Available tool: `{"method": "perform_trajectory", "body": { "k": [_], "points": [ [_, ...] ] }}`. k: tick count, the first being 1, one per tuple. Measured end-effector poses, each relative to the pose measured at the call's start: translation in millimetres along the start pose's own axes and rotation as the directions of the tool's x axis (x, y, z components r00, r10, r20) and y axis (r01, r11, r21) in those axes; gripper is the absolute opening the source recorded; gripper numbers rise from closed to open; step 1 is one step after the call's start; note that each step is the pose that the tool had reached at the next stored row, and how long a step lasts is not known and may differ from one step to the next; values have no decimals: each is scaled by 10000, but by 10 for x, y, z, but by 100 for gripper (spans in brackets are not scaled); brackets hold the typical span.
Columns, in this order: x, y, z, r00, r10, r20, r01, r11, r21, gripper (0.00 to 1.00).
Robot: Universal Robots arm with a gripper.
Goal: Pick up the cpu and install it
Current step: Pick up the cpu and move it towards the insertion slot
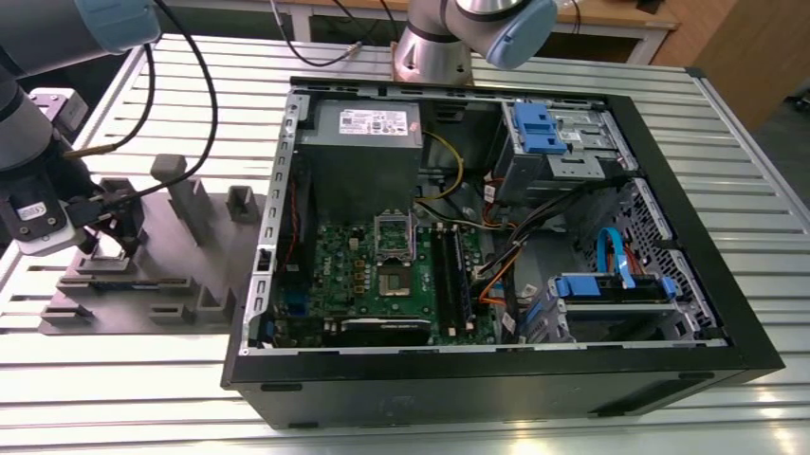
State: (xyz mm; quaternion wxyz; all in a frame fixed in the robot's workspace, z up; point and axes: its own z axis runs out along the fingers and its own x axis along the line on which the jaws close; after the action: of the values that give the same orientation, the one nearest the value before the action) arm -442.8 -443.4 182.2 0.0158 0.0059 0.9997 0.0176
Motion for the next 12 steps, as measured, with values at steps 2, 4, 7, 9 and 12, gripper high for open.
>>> {"method": "perform_trajectory", "body": {
  "k": [2,4,7,9,12],
  "points": [
    [0,0,0,10000,0,0,0,10000,0,55],
    [1,0,-1,10000,0,-1,0,10000,1,49],
    [1,0,0,10000,0,0,0,10000,0,47],
    [2,0,0,10000,0,0,0,10000,0,47],
    [2,0,0,10000,0,0,0,10000,0,47]
  ]
}}
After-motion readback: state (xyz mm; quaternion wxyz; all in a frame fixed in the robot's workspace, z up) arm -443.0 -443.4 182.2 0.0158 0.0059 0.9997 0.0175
